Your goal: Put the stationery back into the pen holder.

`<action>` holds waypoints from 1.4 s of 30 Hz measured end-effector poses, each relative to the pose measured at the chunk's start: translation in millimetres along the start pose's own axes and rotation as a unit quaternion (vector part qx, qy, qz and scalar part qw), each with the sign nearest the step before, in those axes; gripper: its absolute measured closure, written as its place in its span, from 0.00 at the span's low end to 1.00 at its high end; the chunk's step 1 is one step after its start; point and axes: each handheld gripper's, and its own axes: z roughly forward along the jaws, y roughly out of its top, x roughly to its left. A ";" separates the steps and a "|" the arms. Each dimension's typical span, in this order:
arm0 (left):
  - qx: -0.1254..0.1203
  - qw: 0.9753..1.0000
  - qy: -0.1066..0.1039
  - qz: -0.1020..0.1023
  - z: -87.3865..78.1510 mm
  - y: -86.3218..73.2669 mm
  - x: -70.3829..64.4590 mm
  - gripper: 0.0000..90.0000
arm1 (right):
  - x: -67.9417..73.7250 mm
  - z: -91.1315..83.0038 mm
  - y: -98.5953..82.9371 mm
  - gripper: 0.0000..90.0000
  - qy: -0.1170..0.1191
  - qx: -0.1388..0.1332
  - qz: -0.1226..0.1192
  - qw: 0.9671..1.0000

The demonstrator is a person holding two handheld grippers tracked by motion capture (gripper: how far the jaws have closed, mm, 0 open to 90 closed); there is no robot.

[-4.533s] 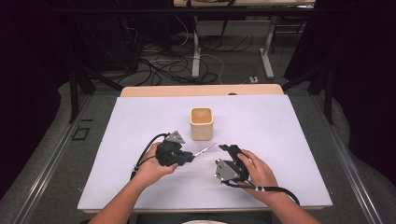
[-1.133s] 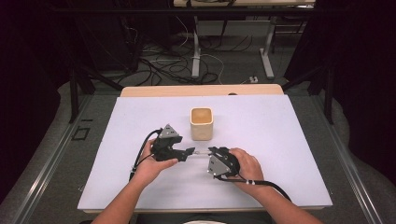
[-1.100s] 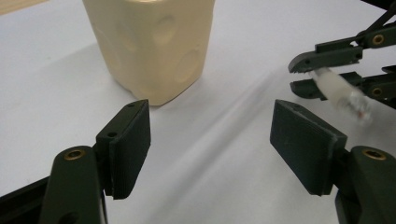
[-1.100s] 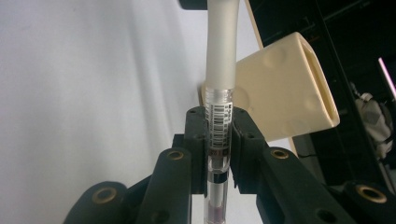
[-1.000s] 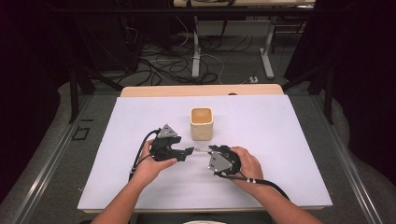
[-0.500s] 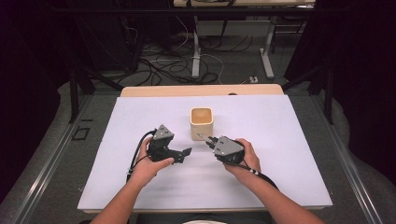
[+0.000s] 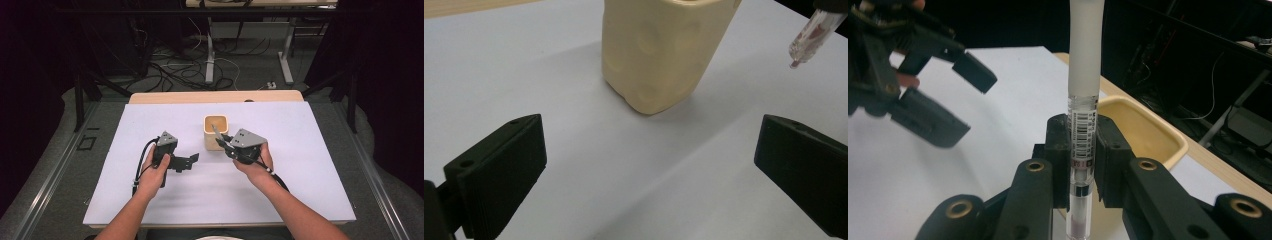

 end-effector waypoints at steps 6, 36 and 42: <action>0.004 1.000 -0.006 0.011 -1.9 -2.2 2.0 0.00 | -10.4 9.6 9.2 0.88 0.000 -0.018 0.042 0.999; 0.007 1.000 -0.006 0.006 -3.9 -7.4 3.7 0.00 | -42.0 51.2 22.5 0.88 -0.036 -0.049 0.125 0.990; 0.009 1.000 -0.007 0.007 -3.8 -7.3 4.3 0.00 | -43.9 52.4 30.8 0.88 -0.041 -0.058 0.118 0.990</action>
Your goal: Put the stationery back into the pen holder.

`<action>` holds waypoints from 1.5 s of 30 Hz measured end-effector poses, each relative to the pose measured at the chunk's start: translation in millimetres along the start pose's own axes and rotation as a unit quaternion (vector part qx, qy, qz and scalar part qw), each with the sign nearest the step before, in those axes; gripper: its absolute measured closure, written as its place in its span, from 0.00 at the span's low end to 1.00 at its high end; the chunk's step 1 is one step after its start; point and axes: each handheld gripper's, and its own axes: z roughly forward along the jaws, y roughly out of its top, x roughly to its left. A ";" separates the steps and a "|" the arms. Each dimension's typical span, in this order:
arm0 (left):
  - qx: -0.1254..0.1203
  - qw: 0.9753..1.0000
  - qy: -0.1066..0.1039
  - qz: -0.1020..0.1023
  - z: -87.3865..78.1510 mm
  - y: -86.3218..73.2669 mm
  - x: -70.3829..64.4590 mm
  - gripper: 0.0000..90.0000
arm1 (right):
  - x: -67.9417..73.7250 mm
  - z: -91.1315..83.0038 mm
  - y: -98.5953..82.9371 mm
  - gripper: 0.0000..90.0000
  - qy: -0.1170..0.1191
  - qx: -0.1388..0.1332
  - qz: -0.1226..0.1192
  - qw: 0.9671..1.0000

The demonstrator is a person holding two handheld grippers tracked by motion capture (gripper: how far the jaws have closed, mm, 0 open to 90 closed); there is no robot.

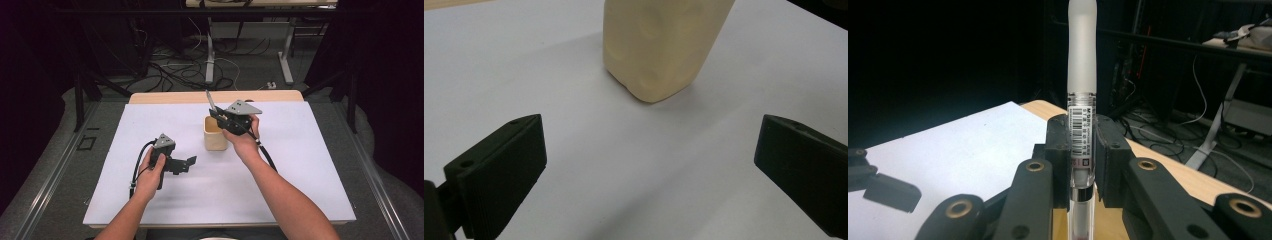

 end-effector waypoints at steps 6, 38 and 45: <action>-0.001 1.000 0.000 -0.001 0.0 -0.1 0.3 0.00 | -4.3 7.1 -2.9 0.88 -0.009 0.003 0.000 1.000; 0.003 1.000 0.001 -0.004 0.3 -1.1 1.9 0.00 | -2.3 17.2 -21.3 0.62 -0.007 0.068 0.013 0.998; 0.001 1.000 0.002 -0.006 -0.8 -0.8 3.1 0.00 | -0.6 4.6 -14.3 0.49 -0.024 0.055 -0.006 0.998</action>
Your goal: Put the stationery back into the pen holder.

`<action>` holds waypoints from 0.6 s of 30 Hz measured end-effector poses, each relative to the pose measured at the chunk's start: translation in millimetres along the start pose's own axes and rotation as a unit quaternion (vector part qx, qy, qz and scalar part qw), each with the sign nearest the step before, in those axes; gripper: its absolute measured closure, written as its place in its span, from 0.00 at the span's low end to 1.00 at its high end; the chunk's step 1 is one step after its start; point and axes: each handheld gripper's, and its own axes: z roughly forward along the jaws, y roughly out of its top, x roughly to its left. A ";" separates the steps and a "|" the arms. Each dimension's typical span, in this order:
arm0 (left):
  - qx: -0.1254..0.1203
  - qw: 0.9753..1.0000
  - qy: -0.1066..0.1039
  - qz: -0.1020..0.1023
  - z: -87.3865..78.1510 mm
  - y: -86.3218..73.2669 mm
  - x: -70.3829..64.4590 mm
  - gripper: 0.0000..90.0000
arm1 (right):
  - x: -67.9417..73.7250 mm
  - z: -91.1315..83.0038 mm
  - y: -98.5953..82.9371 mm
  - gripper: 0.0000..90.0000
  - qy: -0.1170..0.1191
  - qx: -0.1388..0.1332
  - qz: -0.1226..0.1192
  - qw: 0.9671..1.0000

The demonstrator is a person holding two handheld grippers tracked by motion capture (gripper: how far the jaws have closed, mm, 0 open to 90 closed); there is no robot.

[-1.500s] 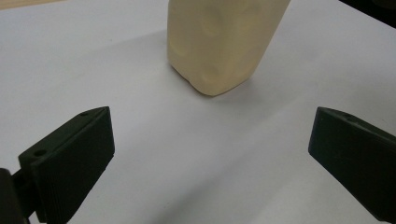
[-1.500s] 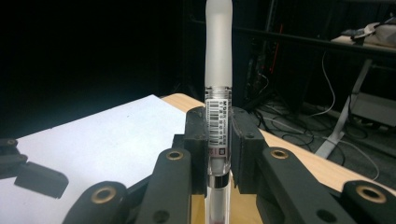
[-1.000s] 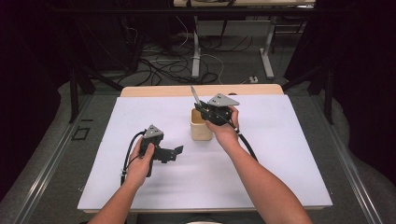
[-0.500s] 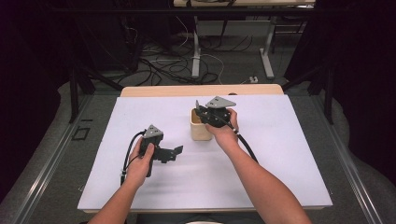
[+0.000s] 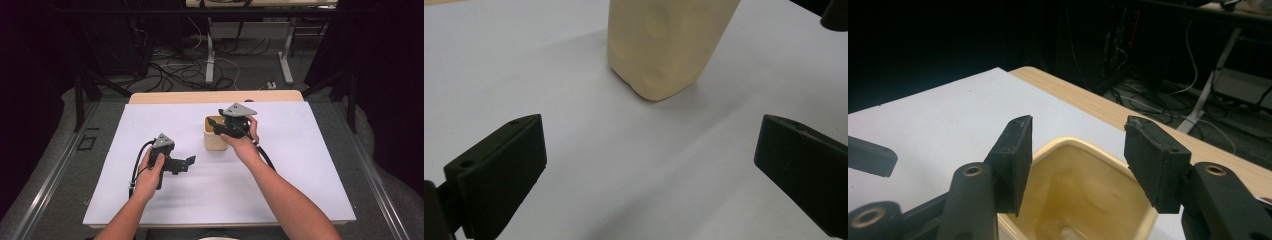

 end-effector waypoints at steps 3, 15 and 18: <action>0.003 1.000 -0.001 0.001 -0.8 0.3 0.5 0.00 | 1.4 -8.3 2.4 0.43 0.003 -0.002 0.006 1.000; -0.002 1.000 0.005 -0.005 -2.1 0.0 0.8 0.00 | 10.5 -42.7 -4.0 0.13 -0.012 0.027 0.005 1.000; -0.005 1.000 0.006 -0.005 -2.6 -0.2 0.0 0.00 | 10.4 -51.2 -11.0 0.06 -0.009 0.035 0.012 0.999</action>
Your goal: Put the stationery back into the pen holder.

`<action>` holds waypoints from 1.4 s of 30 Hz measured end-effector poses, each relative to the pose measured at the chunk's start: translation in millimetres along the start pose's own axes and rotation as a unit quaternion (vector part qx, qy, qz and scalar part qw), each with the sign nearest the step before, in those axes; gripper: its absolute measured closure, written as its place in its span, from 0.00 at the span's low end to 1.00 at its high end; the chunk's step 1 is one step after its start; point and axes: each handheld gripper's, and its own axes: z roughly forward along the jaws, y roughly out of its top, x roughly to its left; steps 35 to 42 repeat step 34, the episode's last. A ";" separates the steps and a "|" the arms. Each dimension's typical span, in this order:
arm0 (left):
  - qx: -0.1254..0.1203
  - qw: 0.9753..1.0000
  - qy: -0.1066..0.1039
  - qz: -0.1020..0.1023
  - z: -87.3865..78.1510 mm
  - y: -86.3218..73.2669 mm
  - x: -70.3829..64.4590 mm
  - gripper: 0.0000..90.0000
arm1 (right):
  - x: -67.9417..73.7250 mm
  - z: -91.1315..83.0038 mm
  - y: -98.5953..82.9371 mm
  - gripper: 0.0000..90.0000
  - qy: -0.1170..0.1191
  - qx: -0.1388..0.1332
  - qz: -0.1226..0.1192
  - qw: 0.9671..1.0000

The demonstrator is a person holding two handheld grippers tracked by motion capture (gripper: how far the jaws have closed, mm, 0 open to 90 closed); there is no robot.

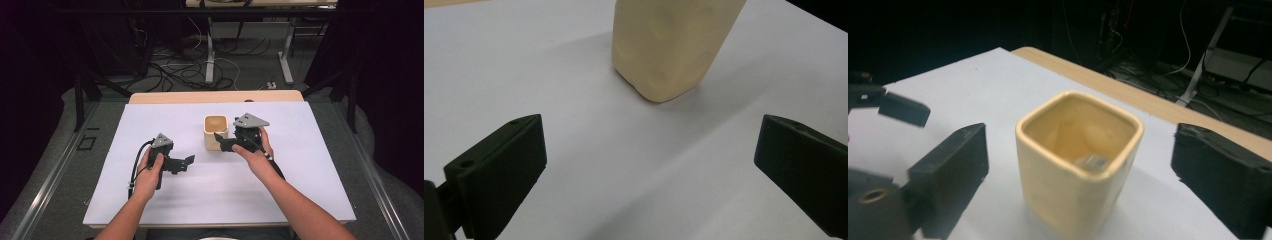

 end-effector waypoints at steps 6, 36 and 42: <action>-0.003 1.000 0.000 -0.006 -2.0 -1.0 -1.6 0.00 | -4.6 -14.7 -19.2 0.00 0.006 0.014 0.010 1.000; -0.013 1.000 0.005 -0.018 -16.3 -6.5 3.0 0.00 | -39.0 -70.3 -79.0 0.00 -0.042 0.055 0.064 0.996; -0.013 1.000 0.005 -0.018 -16.3 -6.5 3.0 0.00 | -39.0 -70.3 -79.0 0.00 -0.042 0.055 0.064 0.996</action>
